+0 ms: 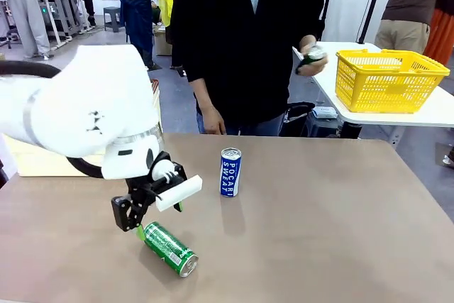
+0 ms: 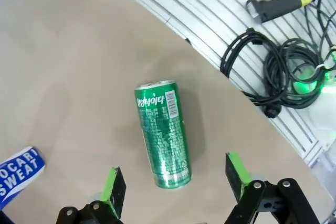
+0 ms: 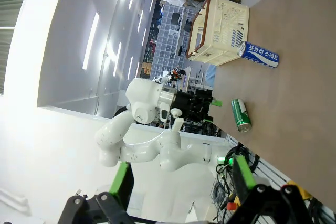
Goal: Place the drinks into the Shopping basket.
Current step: Pick up one drink and place it into the Shopping basket.
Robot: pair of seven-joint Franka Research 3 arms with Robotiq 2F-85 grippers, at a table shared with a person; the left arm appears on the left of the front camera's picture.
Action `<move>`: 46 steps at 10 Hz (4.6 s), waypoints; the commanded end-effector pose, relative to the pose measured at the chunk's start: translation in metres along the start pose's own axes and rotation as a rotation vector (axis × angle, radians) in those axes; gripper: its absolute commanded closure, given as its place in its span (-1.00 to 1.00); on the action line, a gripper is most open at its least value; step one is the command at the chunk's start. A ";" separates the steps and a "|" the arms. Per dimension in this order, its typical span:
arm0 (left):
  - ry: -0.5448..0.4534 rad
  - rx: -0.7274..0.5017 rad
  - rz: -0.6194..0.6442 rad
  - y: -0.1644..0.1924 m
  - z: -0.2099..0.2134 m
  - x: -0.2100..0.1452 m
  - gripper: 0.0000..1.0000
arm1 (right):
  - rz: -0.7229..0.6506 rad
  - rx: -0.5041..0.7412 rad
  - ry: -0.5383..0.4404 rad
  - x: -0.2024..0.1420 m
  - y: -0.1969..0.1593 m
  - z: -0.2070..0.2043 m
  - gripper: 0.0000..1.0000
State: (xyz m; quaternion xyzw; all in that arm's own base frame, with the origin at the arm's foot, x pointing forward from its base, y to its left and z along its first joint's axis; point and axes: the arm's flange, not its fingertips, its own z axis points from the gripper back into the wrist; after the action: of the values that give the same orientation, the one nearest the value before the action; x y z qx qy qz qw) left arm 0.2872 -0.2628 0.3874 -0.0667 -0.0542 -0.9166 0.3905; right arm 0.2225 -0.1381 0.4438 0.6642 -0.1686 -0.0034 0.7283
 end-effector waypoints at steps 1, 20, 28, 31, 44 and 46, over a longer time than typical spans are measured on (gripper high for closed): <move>0.060 0.029 -0.057 -0.015 -0.043 -0.005 -1.00 | -0.016 0.014 -0.008 0.003 0.008 0.000 -1.00; 0.075 -0.142 -0.083 -0.020 -0.112 -0.009 1.00 | -0.016 0.014 -0.008 0.003 0.008 0.000 -1.00; -0.006 -0.095 0.309 -0.061 0.075 -0.027 1.00 | -0.016 0.014 -0.008 0.003 0.008 0.000 -1.00; -0.115 -0.028 0.704 -0.094 0.183 -0.098 1.00 | -0.016 0.014 -0.008 0.003 0.008 0.000 -1.00; -0.289 0.504 2.011 -0.071 0.263 -0.363 1.00 | -0.016 0.014 -0.008 0.003 0.008 0.000 -1.00; -0.300 0.513 2.051 -0.063 0.255 -0.366 1.00 | -0.016 0.014 -0.008 0.003 0.008 0.000 -1.00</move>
State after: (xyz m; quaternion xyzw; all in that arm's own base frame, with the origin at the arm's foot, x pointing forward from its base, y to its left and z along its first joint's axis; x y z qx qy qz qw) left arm 0.5109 0.0774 0.5750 -0.1104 -0.2035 -0.1050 0.9672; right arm 0.2220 -0.1377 0.4441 0.6652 -0.1674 -0.0028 0.7277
